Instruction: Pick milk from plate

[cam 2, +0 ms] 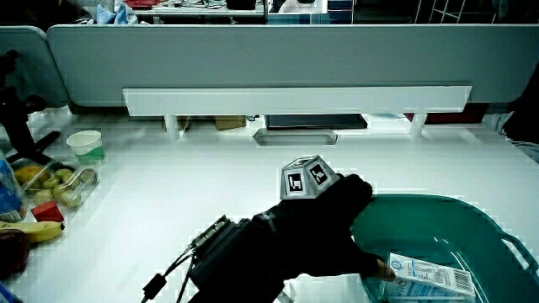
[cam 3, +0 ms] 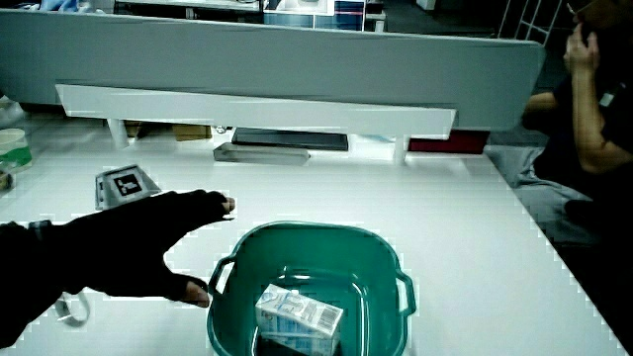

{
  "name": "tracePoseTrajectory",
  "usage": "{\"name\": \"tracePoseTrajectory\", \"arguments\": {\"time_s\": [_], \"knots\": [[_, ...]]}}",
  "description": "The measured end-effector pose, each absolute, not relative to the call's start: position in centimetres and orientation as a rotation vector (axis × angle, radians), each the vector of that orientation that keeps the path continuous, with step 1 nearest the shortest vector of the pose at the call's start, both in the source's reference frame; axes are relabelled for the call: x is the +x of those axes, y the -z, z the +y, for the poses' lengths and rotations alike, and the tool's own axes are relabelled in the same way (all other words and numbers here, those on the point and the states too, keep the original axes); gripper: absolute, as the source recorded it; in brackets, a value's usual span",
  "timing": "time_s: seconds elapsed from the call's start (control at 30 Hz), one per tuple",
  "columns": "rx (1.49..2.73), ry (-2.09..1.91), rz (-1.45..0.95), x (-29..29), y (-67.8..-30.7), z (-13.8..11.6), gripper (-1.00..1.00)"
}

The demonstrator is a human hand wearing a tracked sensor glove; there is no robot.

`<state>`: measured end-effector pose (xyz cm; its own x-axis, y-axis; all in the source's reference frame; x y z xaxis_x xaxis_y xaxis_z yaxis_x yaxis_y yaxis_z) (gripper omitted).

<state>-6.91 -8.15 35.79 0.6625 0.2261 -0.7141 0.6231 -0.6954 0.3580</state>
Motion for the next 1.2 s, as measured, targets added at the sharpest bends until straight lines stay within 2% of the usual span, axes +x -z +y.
{"name": "tracePoseTrajectory", "arguments": {"time_s": [0.03,0.07,0.1,0.23,0.27,0.5,0.57,0.6,0.67,0.73,0.83,1.2], "knots": [[2.341,0.837,0.8,-6.5,-36.6,-8.5,0.0],[2.246,0.978,0.752,-5.9,-35.9,-8.2,0.0],[2.227,0.85,0.622,-5.6,-36.0,-8.2,0.0],[2.293,0.857,0.802,-4.1,-36.5,-8.6,0.0],[2.267,0.876,0.71,-3.9,-36.4,-8.5,0.0],[2.281,0.828,0.777,-1.9,-38.1,-8.7,0.0],[2.38,0.774,0.929,-1.2,-39.9,-8.9,0.0],[2.348,0.771,0.828,-1.0,-39.5,-8.5,0.0],[2.302,0.803,0.85,-0.2,-40.6,-8.2,0.0],[2.273,0.746,0.752,0.2,-39.6,-7.7,0.0],[2.241,0.735,0.738,0.8,-40.3,-7.4,0.0],[2.216,0.654,0.715,2.5,-41.4,-6.8,0.0]]}}
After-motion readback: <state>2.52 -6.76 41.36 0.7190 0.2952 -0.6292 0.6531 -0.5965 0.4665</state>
